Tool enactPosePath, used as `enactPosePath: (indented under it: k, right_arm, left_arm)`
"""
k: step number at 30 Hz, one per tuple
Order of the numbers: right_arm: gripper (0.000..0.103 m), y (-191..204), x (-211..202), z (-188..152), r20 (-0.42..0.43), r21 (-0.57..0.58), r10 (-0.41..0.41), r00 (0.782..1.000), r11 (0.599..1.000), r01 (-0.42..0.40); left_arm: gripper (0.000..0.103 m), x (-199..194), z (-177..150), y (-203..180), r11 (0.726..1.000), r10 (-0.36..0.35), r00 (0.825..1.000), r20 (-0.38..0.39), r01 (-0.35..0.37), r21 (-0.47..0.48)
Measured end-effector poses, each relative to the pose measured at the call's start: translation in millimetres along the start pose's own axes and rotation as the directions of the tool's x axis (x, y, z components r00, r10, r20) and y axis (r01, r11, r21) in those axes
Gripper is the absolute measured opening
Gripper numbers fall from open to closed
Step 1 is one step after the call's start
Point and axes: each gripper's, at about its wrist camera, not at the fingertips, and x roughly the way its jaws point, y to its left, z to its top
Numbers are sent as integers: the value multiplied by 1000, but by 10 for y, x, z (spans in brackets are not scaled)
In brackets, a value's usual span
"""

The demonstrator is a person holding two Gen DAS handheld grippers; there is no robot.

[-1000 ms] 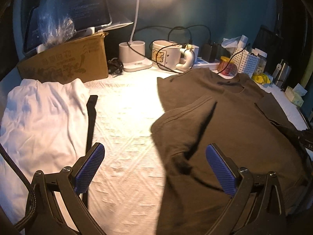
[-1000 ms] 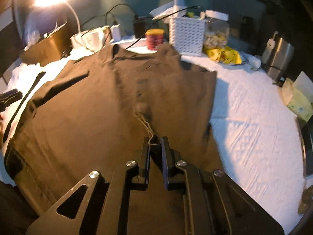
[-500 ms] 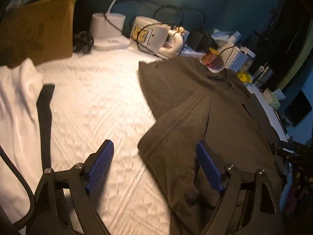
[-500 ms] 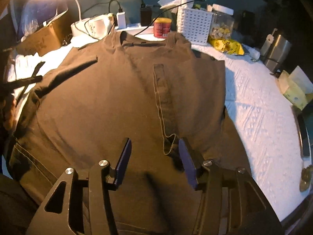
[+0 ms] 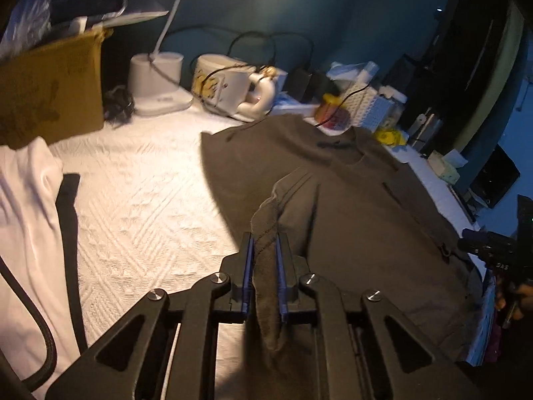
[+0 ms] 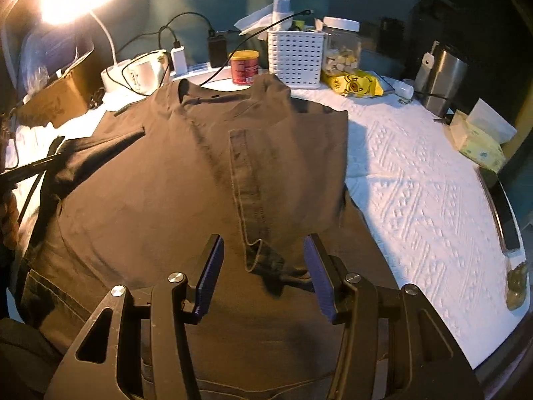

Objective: Fold small clothes
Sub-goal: 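Grasp the opposite side edge with the left gripper and fold it inward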

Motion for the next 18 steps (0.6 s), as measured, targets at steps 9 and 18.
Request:
enactPosePath:
  k: [9,18]
  right_arm:
    - [53,-238,-34,-107,35,36,33,999,999,-34]
    - [53,-537,-55,-226,58,76,76,995,994,-80]
  left_arm:
    - [5,95,6,-470,998,-17,999,-31,19,62]
    - [5,247,-163,-814,995,-25,993,-114,36,93]
